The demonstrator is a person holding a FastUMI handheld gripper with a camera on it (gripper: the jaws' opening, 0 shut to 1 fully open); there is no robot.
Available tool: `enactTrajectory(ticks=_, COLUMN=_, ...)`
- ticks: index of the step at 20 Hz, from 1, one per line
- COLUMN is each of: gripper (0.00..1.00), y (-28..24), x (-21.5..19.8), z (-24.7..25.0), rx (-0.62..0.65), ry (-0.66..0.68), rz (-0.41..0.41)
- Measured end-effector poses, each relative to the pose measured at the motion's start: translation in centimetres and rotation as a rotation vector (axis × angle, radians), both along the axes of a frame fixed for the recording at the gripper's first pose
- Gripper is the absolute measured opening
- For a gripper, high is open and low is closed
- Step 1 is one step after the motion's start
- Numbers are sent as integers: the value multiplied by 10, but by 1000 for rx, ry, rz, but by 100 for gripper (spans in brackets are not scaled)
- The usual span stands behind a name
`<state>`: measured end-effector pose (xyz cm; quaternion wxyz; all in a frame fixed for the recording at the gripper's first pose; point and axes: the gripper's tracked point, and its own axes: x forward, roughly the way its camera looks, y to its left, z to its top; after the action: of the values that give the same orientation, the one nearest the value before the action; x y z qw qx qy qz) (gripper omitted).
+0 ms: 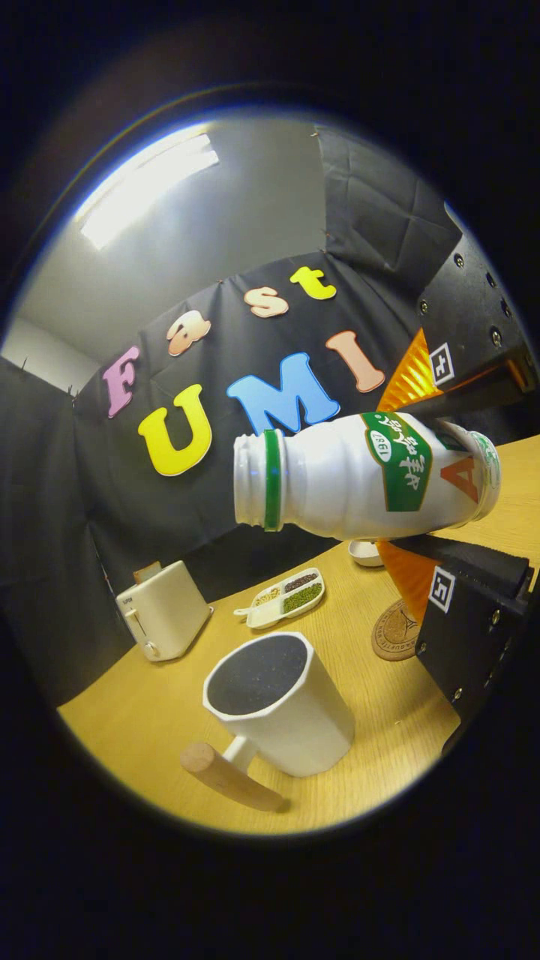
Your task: Take the bottle from table, then pour the juice into the cup, finally place the bottle on the coaster
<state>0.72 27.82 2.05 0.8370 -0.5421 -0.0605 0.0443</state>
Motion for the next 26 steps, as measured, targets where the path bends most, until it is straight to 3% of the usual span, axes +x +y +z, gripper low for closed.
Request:
enactTrajectory(ticks=9, gripper=72, y=23, x=-10, z=-3, rx=-237, ry=-58, rz=-2)
enactTrajectory(ticks=26, gripper=72, y=32, x=-7, z=-4, rx=-437, ry=-51, rz=-25)
